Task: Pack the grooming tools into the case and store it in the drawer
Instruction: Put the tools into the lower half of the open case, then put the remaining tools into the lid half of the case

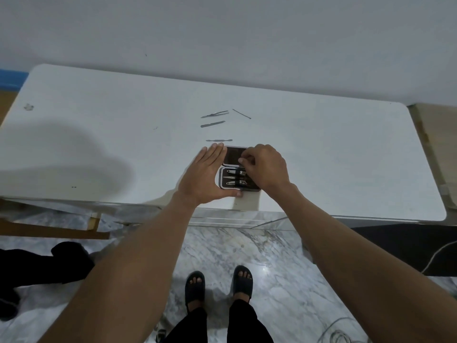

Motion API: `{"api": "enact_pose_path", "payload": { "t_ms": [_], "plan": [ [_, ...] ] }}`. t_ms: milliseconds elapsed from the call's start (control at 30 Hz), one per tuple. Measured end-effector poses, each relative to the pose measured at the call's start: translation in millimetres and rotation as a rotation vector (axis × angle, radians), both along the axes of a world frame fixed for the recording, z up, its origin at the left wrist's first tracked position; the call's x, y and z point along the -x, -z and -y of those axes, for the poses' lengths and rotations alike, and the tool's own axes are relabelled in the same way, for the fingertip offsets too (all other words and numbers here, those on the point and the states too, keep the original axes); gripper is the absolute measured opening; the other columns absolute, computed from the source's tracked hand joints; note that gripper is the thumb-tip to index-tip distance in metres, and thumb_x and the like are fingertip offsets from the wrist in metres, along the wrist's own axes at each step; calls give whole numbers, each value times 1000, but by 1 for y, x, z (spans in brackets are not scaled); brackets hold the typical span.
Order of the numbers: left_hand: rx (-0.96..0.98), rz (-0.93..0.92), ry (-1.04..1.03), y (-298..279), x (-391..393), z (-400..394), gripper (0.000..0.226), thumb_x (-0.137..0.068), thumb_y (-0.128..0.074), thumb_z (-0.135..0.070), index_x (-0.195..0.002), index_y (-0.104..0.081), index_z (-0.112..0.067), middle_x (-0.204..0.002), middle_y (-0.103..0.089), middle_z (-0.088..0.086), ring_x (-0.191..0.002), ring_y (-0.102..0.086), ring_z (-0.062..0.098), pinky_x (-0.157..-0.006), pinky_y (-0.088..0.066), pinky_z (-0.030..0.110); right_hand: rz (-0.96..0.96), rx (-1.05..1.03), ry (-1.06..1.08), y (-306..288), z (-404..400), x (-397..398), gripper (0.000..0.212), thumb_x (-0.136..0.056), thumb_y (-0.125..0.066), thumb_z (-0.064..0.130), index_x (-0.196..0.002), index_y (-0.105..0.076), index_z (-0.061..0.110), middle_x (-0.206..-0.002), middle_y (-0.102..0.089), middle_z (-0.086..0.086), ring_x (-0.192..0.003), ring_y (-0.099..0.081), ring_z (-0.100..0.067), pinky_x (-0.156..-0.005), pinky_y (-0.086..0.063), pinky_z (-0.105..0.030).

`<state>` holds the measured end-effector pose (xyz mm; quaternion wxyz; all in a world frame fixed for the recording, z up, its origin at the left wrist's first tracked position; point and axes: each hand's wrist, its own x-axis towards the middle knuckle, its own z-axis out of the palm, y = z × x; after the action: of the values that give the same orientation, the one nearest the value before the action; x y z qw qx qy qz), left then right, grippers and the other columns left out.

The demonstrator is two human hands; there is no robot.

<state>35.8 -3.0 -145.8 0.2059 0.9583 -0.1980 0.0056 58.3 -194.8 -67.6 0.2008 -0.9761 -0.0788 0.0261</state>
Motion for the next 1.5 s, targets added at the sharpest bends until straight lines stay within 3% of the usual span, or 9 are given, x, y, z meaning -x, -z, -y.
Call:
{"api": "enact_pose_path", "payload": {
  "t_ms": [400,800,1067,1267,1500],
  "plan": [
    [8,24,-1,5,-2,-1,128,-74,-53,-92,-160,-28,-1,-169,-26,11,-159,-18,21,-129,-19,47,-106,-85,9,8,-15,-68,24,-90,-64,29,-111,-71,21,-102,-70,0,-103,-58,-22,-82,-47,-34],
    [21,33,-20,3,-1,0,125,-74,-59,-88,-158,-32,0,-167,-30,12,-158,-21,21,-128,-21,47,-137,-97,-56,16,-23,-81,10,-86,-67,25,-92,-75,23,-92,-70,-1,-97,-59,-22,-75,-49,-35],
    [29,34,-18,2,-1,1,125,-74,-57,-89,-157,-33,1,-167,-32,13,-158,-22,22,-128,-23,48,-151,4,-107,19,-30,-81,12,-89,-55,14,-88,-65,19,-96,-63,-4,-100,-53,-24,-67,-39,-32],
    [26,19,-15,-1,-1,1,127,-74,-51,-93,-159,-31,-1,-168,-30,11,-158,-22,21,-128,-23,48,-185,-155,-3,14,-20,-80,14,-86,-55,4,-89,-64,15,-90,-69,-4,-86,-61,-24,-74,-51,-35],
    [41,-18,-22,-6,0,2,133,-68,-53,-96,-160,-29,-3,-168,-28,10,-158,-22,20,-130,-18,45,-186,-428,180,1,11,-58,9,-88,-65,8,-91,-71,13,-80,-64,4,-74,-57,-6,-66,-40,-12]
  ]
}}
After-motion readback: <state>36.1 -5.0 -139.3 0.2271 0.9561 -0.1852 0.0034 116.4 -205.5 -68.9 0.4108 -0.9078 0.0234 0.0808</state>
